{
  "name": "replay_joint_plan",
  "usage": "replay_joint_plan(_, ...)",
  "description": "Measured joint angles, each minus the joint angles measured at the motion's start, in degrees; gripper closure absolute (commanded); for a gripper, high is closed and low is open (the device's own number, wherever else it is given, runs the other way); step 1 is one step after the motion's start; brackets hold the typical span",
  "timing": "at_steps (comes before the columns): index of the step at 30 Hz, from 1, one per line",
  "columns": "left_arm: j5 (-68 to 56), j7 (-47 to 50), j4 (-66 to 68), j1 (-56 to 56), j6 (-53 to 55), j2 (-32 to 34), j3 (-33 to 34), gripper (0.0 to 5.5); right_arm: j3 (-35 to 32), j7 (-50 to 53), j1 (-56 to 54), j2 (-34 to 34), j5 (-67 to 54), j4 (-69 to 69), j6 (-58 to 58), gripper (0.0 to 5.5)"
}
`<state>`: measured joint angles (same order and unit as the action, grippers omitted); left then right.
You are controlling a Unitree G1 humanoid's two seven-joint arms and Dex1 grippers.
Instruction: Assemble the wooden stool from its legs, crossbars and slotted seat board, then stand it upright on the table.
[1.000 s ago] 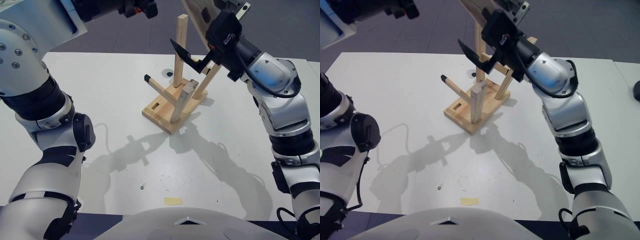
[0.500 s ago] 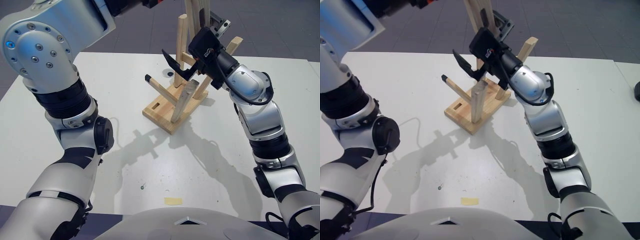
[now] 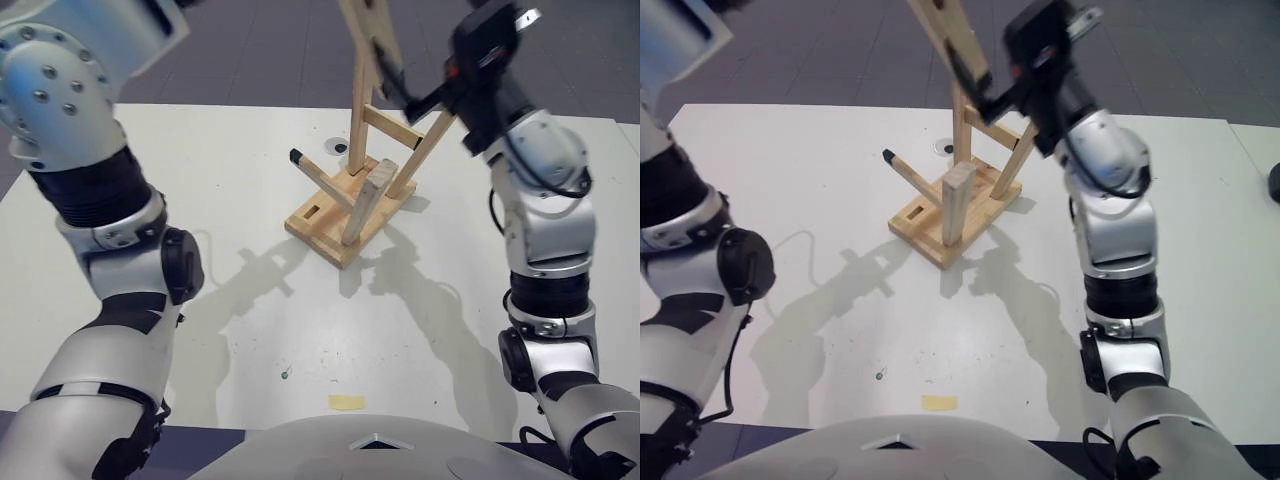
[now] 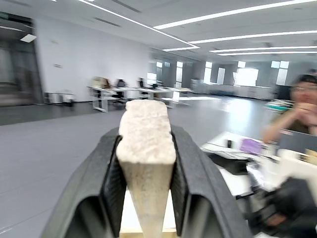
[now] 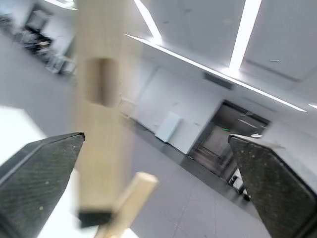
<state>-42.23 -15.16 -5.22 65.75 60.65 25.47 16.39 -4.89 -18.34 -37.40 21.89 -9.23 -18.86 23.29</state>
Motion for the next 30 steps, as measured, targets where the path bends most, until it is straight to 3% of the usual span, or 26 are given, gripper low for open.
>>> replay_joint_plan(5, 2.9, -2.8, 4.0, -2.1, -2.1, 5.8, 0.6, 4.48, -11.4, 0.0, 1.3, -1.2, -20.2, -10.1, 10.7, 0.10)
replay_joint_plan(10, 5.2, -5.3, 7.4, -9.2, -2.5, 7.5, -0.1, 4.48, -10.7, -5.9, 15.5, 1.3, -39.8, -22.5, 21.4, 0.10)
replay_joint_plan(14, 7.5, -6.0, 8.8, -14.0, -3.0, 7.9, -1.1, 4.48, -7.9, -5.3, 21.1, 4.5, -41.0, -25.6, 24.0, 0.10)
replay_joint_plan(21, 6.9, -6.7, 5.7, -16.5, -1.1, 6.5, -2.0, 4.48, -0.9, 3.1, 24.7, 2.3, -38.4, -25.0, 26.5, 1.10)
replay_joint_plan(30, 6.0, -5.6, 2.0, -17.8, 1.1, 2.4, -2.7, 4.48, 4.1, 5.1, 25.5, 2.3, -34.6, -23.9, 26.3, 2.50)
